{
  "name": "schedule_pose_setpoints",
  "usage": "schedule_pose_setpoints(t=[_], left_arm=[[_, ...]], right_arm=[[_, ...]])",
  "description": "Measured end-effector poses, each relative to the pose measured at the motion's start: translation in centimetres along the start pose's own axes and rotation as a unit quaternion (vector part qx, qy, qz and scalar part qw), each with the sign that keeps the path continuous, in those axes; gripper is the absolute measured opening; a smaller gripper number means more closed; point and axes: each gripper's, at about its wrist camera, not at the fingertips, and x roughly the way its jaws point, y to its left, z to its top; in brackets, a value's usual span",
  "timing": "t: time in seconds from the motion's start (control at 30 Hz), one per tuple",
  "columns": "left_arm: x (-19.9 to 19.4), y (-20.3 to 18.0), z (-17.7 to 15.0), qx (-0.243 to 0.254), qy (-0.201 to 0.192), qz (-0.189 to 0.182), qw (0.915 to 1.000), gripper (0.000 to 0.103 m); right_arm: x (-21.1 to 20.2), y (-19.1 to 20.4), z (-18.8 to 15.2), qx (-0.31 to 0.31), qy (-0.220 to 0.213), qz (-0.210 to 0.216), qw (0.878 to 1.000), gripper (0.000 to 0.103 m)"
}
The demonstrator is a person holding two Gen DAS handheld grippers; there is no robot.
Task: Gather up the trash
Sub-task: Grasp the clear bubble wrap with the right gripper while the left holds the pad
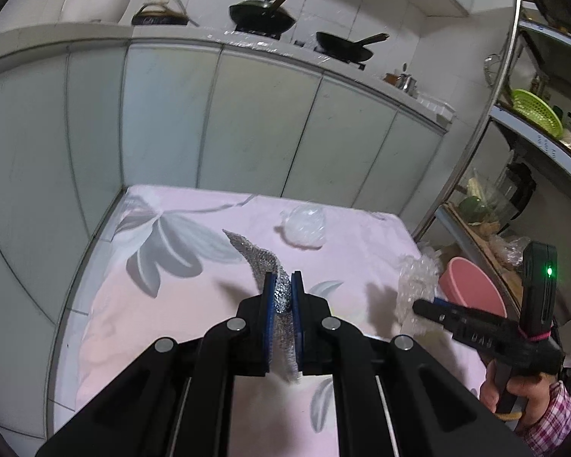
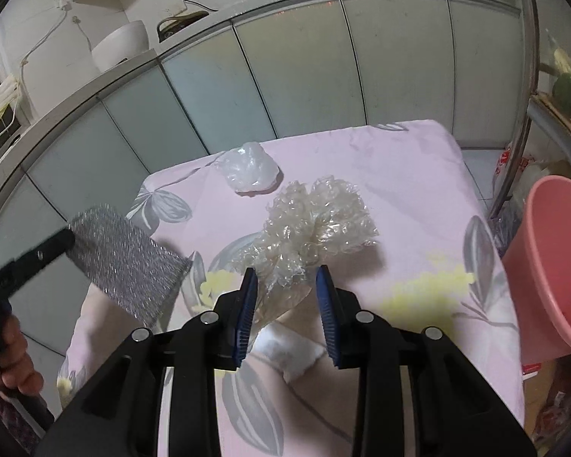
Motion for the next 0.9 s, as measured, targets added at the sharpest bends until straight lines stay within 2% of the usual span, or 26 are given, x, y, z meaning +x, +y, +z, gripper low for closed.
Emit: schedule_pose_setpoints(t=[0.5, 0.9], left_arm=[[-0.7, -6.9, 2.0, 0.047, -0.023, -0.041, 0.9978, 0.007], [0.5, -14.5, 3.7, 0.103, -0.032, -0.093, 0.9899, 0.007]], right_arm=[[-5.0, -2.4, -1.6, 0.008, -0.039, -0.021, 0.999, 0.032], [-8.1, -7.4, -1.7, 0.056, -0.077, -0.043, 0.995, 0.032]])
